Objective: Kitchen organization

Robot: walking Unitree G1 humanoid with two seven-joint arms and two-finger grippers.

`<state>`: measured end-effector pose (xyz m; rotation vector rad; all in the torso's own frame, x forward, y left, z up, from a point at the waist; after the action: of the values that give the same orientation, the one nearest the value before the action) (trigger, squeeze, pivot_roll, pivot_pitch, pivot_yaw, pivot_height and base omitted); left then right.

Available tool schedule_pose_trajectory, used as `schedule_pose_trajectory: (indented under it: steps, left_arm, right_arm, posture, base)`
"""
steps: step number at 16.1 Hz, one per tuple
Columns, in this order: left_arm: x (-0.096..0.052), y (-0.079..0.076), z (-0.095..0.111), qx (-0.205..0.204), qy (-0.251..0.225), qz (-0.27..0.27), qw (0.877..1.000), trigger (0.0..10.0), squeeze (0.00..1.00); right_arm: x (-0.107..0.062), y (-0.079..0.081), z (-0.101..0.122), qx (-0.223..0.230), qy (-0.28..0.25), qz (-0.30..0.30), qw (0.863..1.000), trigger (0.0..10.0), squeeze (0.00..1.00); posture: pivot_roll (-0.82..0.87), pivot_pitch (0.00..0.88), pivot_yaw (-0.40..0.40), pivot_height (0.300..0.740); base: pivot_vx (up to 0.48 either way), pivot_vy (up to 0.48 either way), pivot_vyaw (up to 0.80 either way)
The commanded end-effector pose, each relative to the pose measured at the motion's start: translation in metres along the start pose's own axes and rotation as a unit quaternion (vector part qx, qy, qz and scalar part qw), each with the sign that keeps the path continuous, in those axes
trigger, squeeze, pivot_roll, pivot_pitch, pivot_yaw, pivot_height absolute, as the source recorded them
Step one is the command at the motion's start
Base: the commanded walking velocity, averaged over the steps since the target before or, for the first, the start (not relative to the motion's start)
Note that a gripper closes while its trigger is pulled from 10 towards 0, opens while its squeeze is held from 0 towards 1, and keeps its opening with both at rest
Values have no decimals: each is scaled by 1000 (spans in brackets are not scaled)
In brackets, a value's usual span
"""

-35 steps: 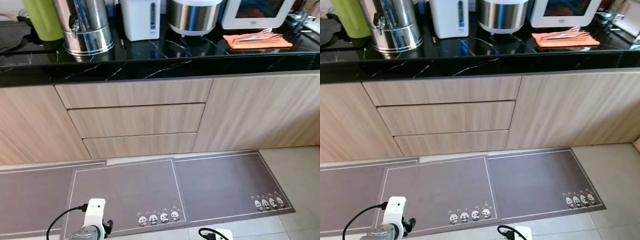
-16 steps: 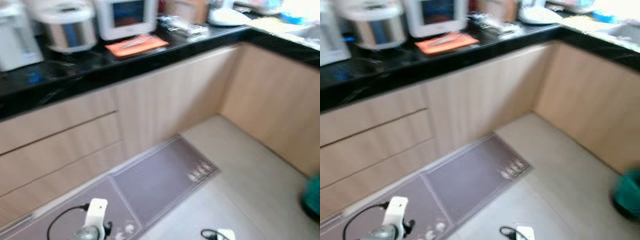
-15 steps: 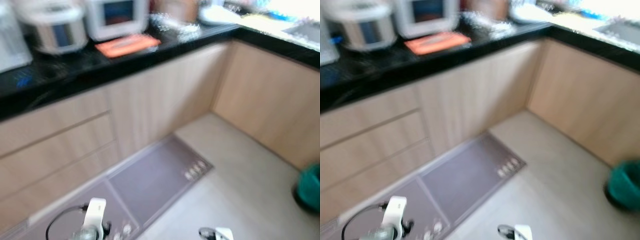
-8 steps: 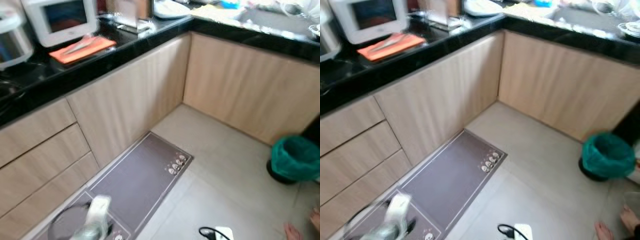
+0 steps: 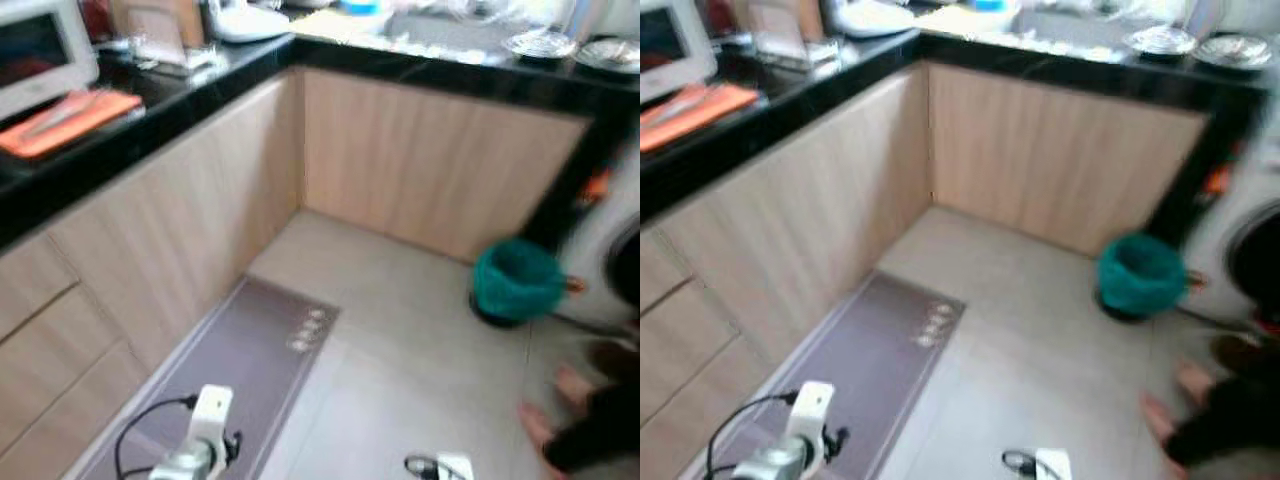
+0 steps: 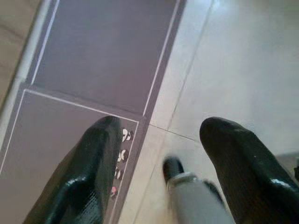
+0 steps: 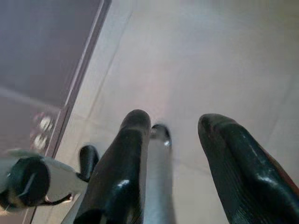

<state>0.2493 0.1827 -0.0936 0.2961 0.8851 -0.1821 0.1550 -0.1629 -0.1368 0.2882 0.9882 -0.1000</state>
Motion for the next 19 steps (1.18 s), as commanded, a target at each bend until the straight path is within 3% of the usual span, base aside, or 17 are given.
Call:
schedule_pose_trajectory:
  steps: [1,4,7,8,9,10,17,19]
  left_arm:
    - [-2,4,-10,9,17,4,1000,10000,0]
    - [-2,4,-10,3,17,5,1000,10000,0]
    - [-1,-1,-9,1,16,0,1000,10000,0]
    - [-1,-2,-8,0,15,-1,1000,10000,0]
    - [-1,-3,-7,-7,11,-2,1000,10000,0]
    - [0,-3,-5,-11,6,-2,1000,10000,0]
    - [0,-2,-1,1,3,-3,1000,10000,0]
    - [0,-3,-1,2,2,-5,1000,10000,0]
  right_arm:
    - [-2,2,-12,5,17,-1,1000,10000,0]
    - [-2,0,-9,4,5,-7,1000,10000,0]
    - [-2,-2,-5,10,-13,-17,1000,10000,0]
    - [0,-4,8,10,-23,-16,1000,10000,0]
    - [7,-13,64,7,-64,-12,998,10000,0]
    - [7,-13,69,6,-66,-10,998,10000,0]
    - [-1,-45,41,32,-23,-37,999,10000,0]
    - [-1,-42,41,30,-29,-38,998,10000,0]
  posture:
    - [-26,0,23,740]
    - [-36,0,20,740]
    - [-42,0,19,740]
    - [-41,0,20,740]
    - [-39,0,20,740]
    - [-39,0,21,740]
    - [-47,0,35,740]
    - [-46,0,34,740]
  base:
    - [0,0,-731]
    - [0,0,-669]
    - [0,0,0]
    - [0,0,0]
    - [0,0,0]
    - [0,0,0]
    - [74,0,-174]
    - [268,0,-394]
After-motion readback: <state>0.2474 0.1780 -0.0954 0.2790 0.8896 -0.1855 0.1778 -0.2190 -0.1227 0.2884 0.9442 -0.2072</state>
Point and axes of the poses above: a point about 5 cm out from each wrist's last joint towards the gripper, its own x axis pointing out of the wrist towards the gripper, its own z axis along the axis of the wrist's last joint, y = z × x, the point moved 4 cm from there along x, pointing out of the wrist towards the gripper, and after that the axes turned 11 degrees about x, right-handed, at the moved point
